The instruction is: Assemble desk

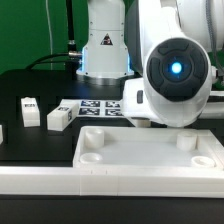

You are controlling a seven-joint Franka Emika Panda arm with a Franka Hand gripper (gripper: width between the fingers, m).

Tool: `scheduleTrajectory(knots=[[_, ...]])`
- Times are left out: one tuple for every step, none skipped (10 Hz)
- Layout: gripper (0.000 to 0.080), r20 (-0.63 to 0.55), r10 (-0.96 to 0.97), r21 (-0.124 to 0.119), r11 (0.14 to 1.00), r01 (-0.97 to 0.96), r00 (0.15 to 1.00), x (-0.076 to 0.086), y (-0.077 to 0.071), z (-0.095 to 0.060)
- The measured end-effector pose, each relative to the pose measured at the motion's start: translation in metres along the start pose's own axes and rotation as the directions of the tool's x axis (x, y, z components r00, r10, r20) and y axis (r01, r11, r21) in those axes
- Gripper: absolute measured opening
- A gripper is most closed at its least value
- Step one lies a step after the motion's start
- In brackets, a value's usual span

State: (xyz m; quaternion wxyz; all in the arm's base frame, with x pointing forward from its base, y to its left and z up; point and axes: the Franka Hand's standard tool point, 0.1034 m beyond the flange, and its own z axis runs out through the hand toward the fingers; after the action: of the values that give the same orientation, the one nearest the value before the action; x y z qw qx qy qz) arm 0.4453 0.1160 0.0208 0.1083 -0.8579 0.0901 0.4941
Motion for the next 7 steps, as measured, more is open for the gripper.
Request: scheduleTrajectory(knots=[[0.0648, 0.043, -0.003, -0.003, 1.000, 0.004, 0.999, 0.0009, 0.0010, 0.0048], [0.0648, 0.040, -0.007, -0.002, 1.000, 0.007, 0.999, 0.0041, 0.0005, 0.0053], [0.0648, 0.040, -0.011, -0.004, 1.000, 0.011, 0.999, 0.0045, 0.0007, 0.0059], [0.0621, 0.033, -0.014, -0.006, 1.000, 0.014, 0.999, 0.0063, -0.0004, 0.0070], [0.0621, 0.026, -0.016, -0.009, 1.000, 0.016, 1.000, 0.0077, -0.0025, 0.0080], [0.0443, 0.026, -0.017, -0.011, 1.000, 0.017, 1.000, 0.0075, -0.0034, 0.0085], [0.0443, 0.026, -0.017, -0.011, 1.000, 0.018, 1.000, 0.0074, -0.0037, 0.0086]])
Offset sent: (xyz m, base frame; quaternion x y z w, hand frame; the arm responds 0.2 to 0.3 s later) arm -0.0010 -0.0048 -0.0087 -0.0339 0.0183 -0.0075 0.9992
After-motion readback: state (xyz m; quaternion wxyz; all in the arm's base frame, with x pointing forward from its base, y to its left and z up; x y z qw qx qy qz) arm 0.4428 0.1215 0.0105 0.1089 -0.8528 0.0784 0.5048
